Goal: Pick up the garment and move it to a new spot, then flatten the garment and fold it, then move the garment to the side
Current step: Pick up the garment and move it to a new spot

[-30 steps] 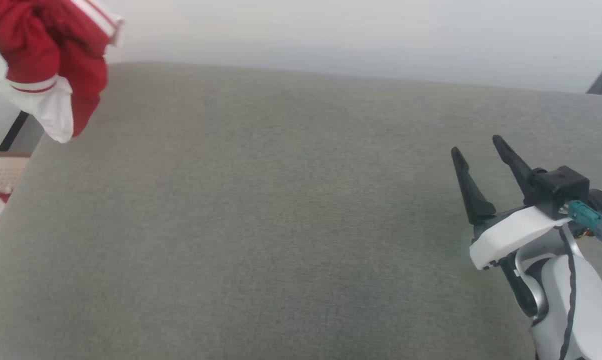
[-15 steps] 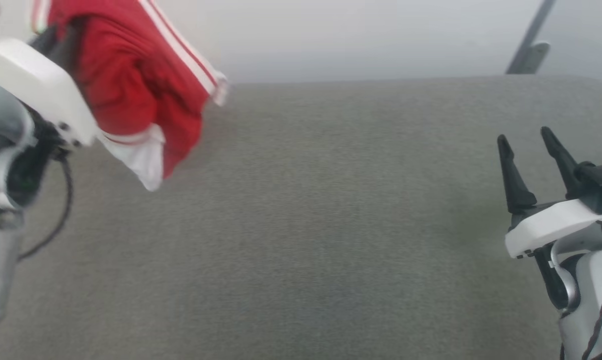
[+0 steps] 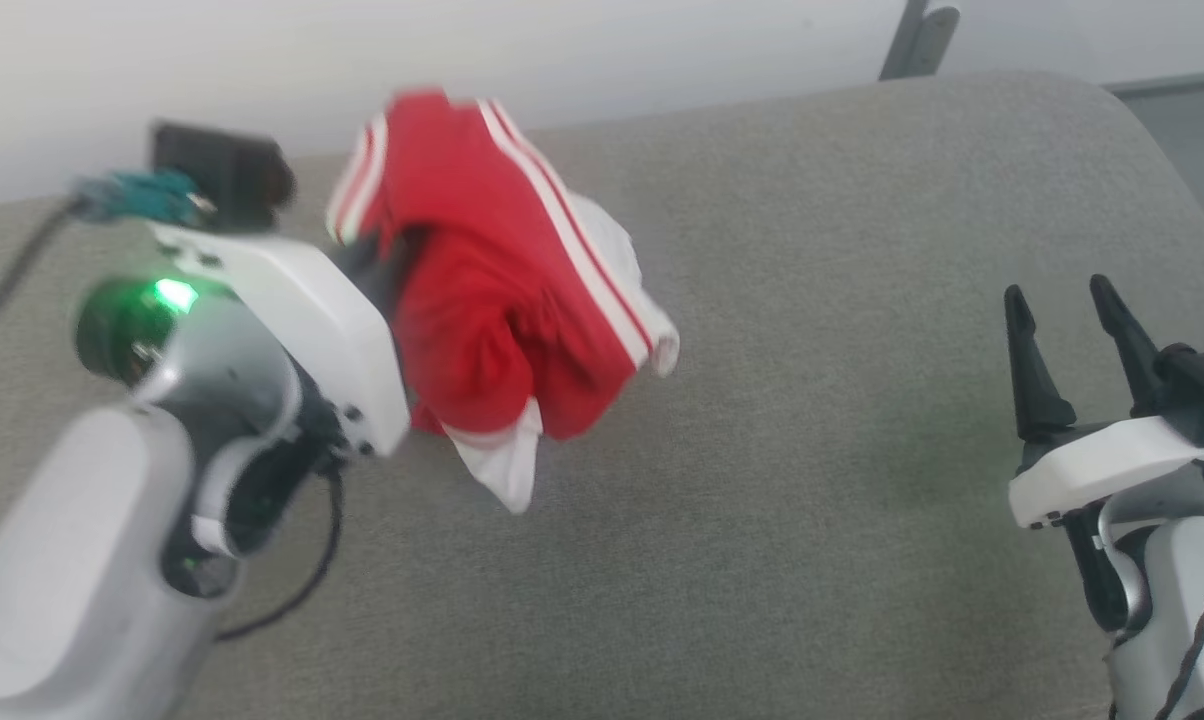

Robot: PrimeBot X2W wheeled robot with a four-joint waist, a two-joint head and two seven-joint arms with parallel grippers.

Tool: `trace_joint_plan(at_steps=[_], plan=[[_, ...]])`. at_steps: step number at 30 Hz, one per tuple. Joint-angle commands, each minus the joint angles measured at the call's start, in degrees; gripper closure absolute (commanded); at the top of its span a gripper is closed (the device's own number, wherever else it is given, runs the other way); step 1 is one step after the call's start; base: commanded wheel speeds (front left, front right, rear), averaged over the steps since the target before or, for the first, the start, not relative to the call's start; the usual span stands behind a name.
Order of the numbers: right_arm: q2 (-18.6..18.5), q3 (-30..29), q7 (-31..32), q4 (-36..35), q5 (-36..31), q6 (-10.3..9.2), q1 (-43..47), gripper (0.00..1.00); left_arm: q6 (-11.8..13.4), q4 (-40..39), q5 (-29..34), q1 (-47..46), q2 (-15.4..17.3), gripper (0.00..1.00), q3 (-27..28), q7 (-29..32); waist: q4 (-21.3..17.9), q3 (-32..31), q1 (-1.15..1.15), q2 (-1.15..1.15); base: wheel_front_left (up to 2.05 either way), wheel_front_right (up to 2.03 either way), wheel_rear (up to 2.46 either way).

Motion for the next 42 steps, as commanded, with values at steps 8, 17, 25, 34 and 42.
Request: trace_joint_plan(at_steps=[8, 17, 25, 34, 42], plan=[[1.5, 0.81, -1.97, 2.73, 0.33, 0.01, 0.44, 0.0, -1.44, 11.44, -1.24, 5.97, -2.05, 1.0, -3.79, -0.68, -1.62, 2.37, 0.0, 0.0, 0.0, 0.0, 0.0], [2.06, 1.79, -2.92, 4.59, 0.3, 0.01, -0.88, 0.0, -5.29, 30.18, -1.75, 6.3, -4.62, 1.0, -6.55, -2.39, -1.49, 3.5, 0.0, 0.0, 0.0, 0.0, 0.0], [1.6, 2.67, -2.93, 5.49, 0.03, 0.01, -1.42, 0.0, -8.77, 41.14, -1.62, 3.36, -7.83, 1.0, -9.08, -2.68, -0.4, 2.67, 0.0, 0.0, 0.0, 0.0, 0.0], [0.68, 3.42, -2.13, 5.76, 0.02, 0.01, -0.01, 0.0, -12.28, 42.72, -2.05, 0.34, -8.31, 0.0, -7.9, -7.98, 2.04, -1.29, 0.0, 0.0, 0.0, 0.0, 0.0], [0.26, 3.22, -1.56, 5.13, -0.04, 0.02, 1.79, 0.0, -12.64, 36.18, -1.53, 3.31, -4.45, 0.0, -4.08, -17.12, 4.99, -5.19, 0.0, 0.0, 0.0, 0.0, 0.0]])
